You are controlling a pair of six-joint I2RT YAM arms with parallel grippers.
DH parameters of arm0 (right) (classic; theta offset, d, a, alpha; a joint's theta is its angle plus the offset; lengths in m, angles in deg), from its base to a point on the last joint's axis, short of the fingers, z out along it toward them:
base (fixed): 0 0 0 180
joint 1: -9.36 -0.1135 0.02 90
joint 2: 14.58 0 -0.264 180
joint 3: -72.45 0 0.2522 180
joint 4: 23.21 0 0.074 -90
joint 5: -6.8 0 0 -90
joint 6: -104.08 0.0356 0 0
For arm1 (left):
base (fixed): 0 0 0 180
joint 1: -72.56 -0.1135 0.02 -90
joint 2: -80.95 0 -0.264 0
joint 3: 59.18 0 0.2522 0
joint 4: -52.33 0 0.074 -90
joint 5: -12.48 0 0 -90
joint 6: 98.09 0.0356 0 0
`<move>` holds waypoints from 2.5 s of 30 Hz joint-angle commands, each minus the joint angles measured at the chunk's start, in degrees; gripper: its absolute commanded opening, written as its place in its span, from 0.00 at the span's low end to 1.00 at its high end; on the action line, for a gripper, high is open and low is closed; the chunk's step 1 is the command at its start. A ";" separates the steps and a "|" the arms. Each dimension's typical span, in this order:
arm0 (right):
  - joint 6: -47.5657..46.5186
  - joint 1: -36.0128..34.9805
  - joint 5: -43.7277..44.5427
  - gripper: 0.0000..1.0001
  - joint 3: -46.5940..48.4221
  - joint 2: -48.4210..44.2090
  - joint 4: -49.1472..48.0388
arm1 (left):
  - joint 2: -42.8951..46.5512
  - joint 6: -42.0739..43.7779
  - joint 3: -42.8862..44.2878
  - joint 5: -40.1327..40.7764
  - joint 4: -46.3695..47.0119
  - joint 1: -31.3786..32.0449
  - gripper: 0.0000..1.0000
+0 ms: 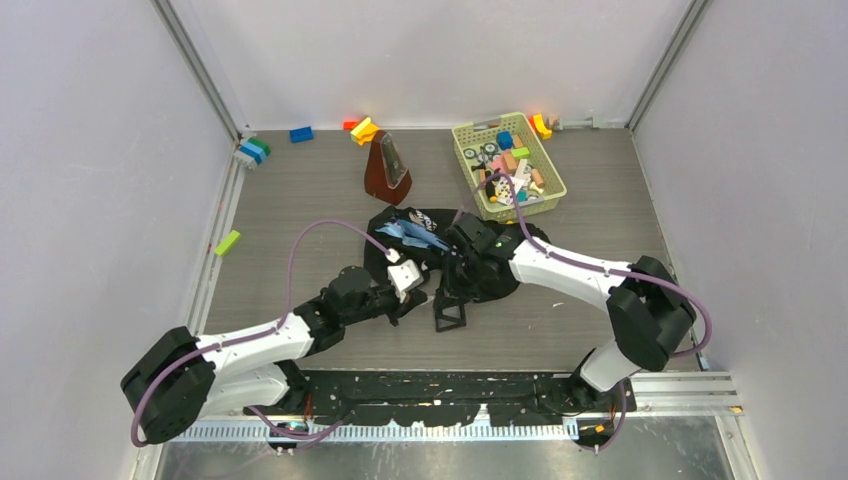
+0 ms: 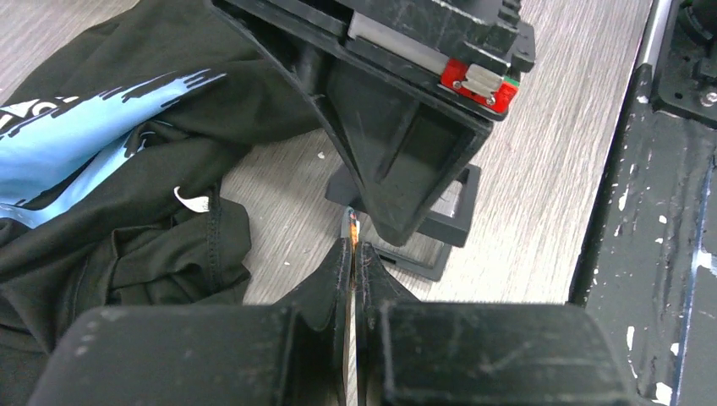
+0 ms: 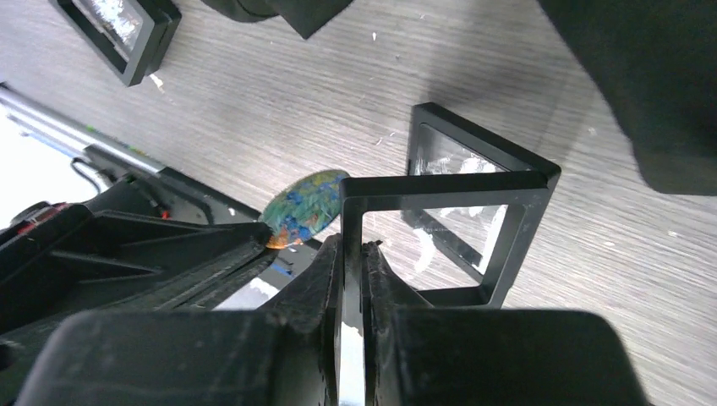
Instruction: Remove the brooch from the garment
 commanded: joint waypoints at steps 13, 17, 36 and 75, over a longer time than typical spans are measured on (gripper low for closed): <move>8.01 3.71 -17.73 0.01 -22.72 -9.20 -51.03 | 3.79 5.17 -3.55 5.10 4.47 -0.06 0.00; 13.30 5.60 -22.74 0.01 -24.27 -6.73 -56.75 | 2.88 7.29 -4.13 2.27 5.54 -0.06 0.00; 4.49 7.22 -17.25 0.31 -20.21 -4.81 -38.59 | -2.47 9.20 -2.50 2.65 3.92 -0.06 0.00; 8.18 6.17 -19.29 0.06 -19.12 -1.76 -44.99 | -0.32 10.05 -3.15 -0.34 4.26 -0.02 0.00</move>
